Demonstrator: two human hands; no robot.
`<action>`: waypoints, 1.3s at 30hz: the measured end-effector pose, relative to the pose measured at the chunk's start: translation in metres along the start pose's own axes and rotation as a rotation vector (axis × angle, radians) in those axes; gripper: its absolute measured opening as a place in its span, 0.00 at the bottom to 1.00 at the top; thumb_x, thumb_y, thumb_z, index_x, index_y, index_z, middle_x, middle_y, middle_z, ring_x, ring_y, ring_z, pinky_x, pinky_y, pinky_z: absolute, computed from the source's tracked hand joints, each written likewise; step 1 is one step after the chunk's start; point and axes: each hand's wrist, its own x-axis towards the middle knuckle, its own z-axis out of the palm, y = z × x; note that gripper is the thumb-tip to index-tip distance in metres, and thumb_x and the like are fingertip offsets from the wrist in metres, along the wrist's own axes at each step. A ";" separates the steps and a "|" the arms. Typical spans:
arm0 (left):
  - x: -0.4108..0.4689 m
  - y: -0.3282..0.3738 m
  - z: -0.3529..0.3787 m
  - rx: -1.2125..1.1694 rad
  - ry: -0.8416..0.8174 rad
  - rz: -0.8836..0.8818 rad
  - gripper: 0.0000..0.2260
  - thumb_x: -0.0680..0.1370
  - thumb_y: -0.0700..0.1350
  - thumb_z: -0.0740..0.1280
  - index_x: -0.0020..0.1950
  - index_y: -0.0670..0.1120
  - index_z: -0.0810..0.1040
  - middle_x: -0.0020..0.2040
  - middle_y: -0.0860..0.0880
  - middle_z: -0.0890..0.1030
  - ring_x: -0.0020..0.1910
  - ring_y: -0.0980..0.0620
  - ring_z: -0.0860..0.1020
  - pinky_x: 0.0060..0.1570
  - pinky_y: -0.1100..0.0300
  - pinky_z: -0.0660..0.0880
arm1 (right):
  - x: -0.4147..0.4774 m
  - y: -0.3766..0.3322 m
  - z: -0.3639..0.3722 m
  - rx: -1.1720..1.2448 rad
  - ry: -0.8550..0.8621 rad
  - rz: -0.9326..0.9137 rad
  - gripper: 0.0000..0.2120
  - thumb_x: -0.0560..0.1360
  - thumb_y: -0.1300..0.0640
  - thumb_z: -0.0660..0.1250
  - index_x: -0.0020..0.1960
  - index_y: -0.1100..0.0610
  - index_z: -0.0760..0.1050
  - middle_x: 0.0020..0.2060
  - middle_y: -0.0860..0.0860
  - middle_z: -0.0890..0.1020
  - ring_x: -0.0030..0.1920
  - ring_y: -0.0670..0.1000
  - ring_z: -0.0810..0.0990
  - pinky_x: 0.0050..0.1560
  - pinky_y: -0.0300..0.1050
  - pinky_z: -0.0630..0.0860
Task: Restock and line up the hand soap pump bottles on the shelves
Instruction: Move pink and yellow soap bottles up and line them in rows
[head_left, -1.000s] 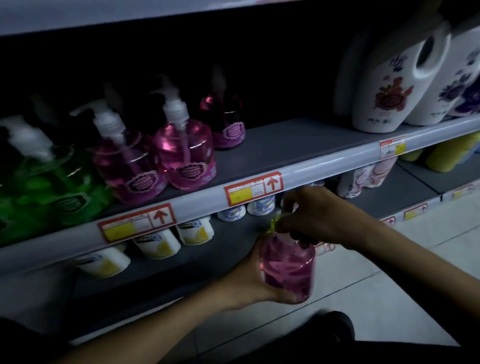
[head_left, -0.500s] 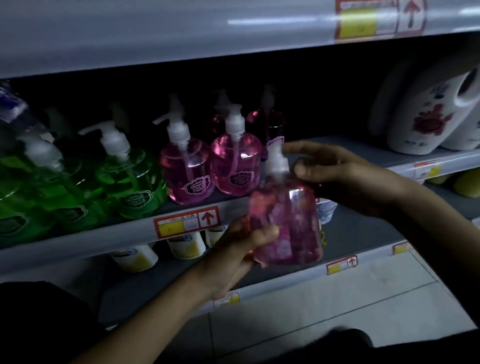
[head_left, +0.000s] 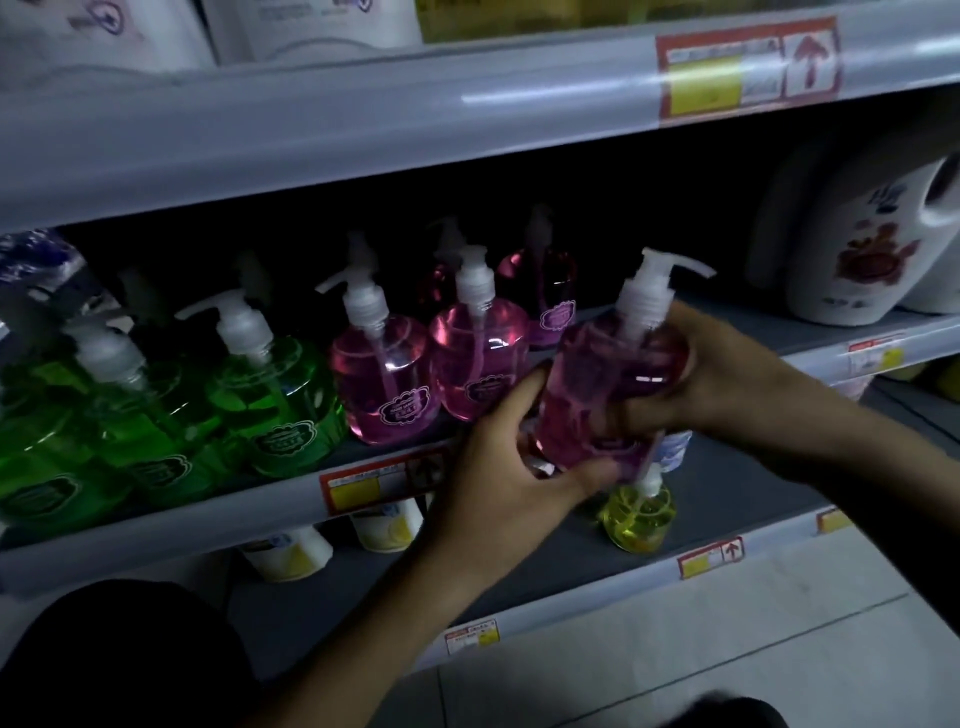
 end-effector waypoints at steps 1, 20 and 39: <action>0.003 0.000 -0.004 0.227 0.099 0.067 0.23 0.70 0.56 0.69 0.65 0.62 0.71 0.51 0.58 0.79 0.42 0.60 0.80 0.43 0.71 0.74 | 0.003 0.001 -0.006 0.020 0.026 -0.027 0.29 0.59 0.58 0.82 0.58 0.50 0.77 0.50 0.53 0.86 0.51 0.54 0.85 0.49 0.46 0.82; 0.039 -0.012 -0.031 0.867 0.223 0.059 0.31 0.77 0.45 0.67 0.76 0.59 0.59 0.77 0.42 0.54 0.51 0.46 0.78 0.45 0.65 0.68 | 0.075 0.034 -0.016 -0.337 0.114 0.006 0.32 0.57 0.67 0.80 0.59 0.58 0.74 0.50 0.55 0.82 0.53 0.55 0.81 0.51 0.55 0.81; -0.017 -0.094 0.059 0.808 -0.323 0.165 0.10 0.77 0.46 0.59 0.54 0.48 0.77 0.50 0.47 0.78 0.44 0.42 0.78 0.38 0.51 0.77 | -0.035 0.061 -0.010 -0.728 0.314 -0.115 0.04 0.68 0.58 0.62 0.41 0.52 0.75 0.30 0.48 0.78 0.31 0.45 0.74 0.35 0.35 0.70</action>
